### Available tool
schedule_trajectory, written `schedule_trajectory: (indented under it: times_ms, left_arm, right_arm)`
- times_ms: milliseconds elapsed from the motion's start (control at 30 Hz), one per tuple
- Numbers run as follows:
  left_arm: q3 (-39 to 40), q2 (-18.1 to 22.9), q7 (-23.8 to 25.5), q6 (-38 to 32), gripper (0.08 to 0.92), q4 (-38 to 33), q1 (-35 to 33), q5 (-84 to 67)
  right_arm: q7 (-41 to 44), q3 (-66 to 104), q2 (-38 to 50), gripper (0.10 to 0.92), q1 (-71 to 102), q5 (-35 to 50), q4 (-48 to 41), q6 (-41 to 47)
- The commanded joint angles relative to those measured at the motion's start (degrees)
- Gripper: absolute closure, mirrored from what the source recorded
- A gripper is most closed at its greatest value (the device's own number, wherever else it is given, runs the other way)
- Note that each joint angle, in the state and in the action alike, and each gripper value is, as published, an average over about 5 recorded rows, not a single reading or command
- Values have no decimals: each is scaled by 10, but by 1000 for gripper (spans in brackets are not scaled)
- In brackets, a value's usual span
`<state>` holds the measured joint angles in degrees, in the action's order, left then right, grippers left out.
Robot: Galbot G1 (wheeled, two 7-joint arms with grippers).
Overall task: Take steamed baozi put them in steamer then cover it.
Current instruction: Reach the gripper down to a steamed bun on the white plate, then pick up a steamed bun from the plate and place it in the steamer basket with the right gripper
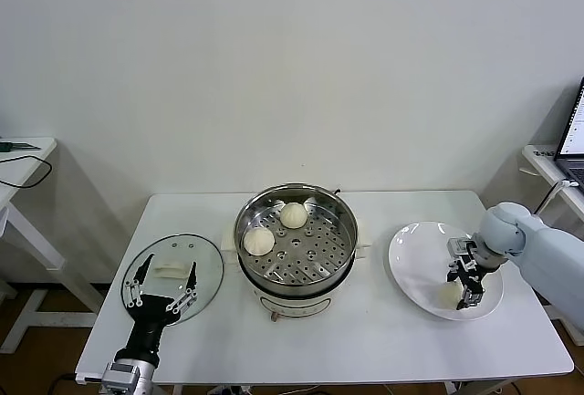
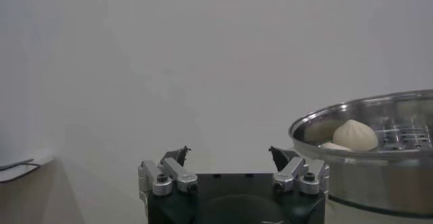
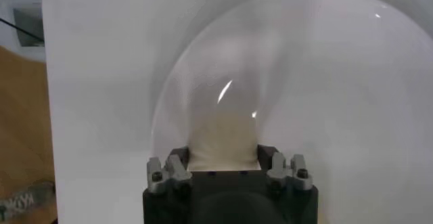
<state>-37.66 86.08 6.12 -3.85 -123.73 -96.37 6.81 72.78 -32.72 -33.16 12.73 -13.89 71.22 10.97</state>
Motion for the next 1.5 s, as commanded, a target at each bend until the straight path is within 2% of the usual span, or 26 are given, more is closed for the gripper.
schedule_trajectory:
  times_ms: [33,300,667,1133,1500]
  left_arm:
    - [1,-1,0,1,177,-3,0,0]
    - [2,-4,-1,3,177,-5,-3,1]
    - [2,-5,0,2,177,-3,-3,2]
    - [2,-6,3,-1,177,9,0,3]
    - [0,-8,8,0,177,25,11,3]
  right_arm:
    - [7,-45,31,364,-77,57,25,8]
    - [29,-198,53,364,-334,144,80,-6]
    - [29,-298,-48,364,-562,175,171,-115]
    - [-3,-380,-238,364,-583,114,170,-352]
    - [-26,-409,-303,363,-532,76,162,-434]
